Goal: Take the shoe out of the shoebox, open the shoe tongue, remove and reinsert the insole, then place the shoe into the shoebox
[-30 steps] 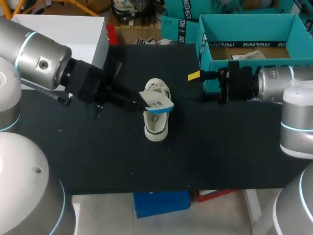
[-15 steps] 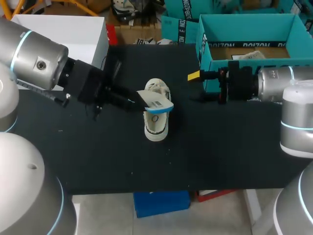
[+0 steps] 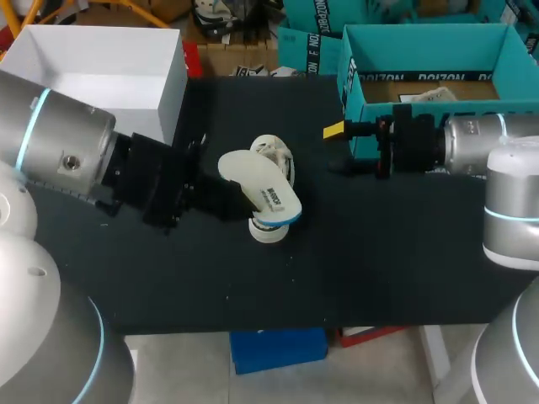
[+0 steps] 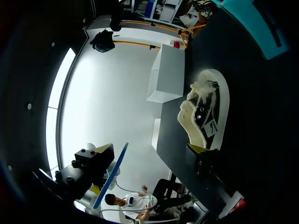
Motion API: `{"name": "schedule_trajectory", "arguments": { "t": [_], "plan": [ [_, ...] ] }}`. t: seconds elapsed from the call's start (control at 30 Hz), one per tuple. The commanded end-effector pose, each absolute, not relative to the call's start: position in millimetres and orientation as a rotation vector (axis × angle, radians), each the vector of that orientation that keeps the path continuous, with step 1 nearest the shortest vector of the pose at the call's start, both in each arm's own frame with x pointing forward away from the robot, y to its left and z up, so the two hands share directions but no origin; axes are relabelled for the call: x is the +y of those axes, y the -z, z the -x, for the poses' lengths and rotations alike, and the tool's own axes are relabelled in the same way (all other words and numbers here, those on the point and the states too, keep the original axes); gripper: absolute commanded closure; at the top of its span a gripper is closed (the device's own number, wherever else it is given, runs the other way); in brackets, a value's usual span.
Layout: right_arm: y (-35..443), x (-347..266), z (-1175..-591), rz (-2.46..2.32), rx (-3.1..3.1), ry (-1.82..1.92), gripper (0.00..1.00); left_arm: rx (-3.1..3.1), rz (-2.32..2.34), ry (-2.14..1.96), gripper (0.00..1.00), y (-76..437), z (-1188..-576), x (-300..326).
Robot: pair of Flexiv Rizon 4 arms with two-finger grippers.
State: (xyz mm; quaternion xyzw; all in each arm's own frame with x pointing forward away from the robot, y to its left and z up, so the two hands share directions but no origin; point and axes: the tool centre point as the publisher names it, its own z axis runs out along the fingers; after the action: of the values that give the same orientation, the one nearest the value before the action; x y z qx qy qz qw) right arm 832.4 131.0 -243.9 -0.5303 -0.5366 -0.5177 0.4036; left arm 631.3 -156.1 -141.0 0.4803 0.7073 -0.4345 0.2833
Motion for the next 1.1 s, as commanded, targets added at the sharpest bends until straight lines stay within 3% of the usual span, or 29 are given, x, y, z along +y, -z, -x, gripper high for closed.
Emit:
{"name": "schedule_trajectory", "arguments": {
  "t": [0.03,0.33,1.1],
  "plan": [
    [245.1,132.9,-832.4,1.342,-1.354,1.31,0.0,1.767,-1.22,1.138,1.0,180.1,-596.6,-127.0],
    [245.1,132.9,-832.4,1.342,-1.354,1.31,0.0,1.535,-1.385,1.2,1.0,221.9,-609.7,-106.1],
    [245.1,132.9,-832.4,1.342,-1.354,1.31,0.0,1.475,-1.713,0.901,1.0,263.0,-668.0,-123.2]
  ]
}}
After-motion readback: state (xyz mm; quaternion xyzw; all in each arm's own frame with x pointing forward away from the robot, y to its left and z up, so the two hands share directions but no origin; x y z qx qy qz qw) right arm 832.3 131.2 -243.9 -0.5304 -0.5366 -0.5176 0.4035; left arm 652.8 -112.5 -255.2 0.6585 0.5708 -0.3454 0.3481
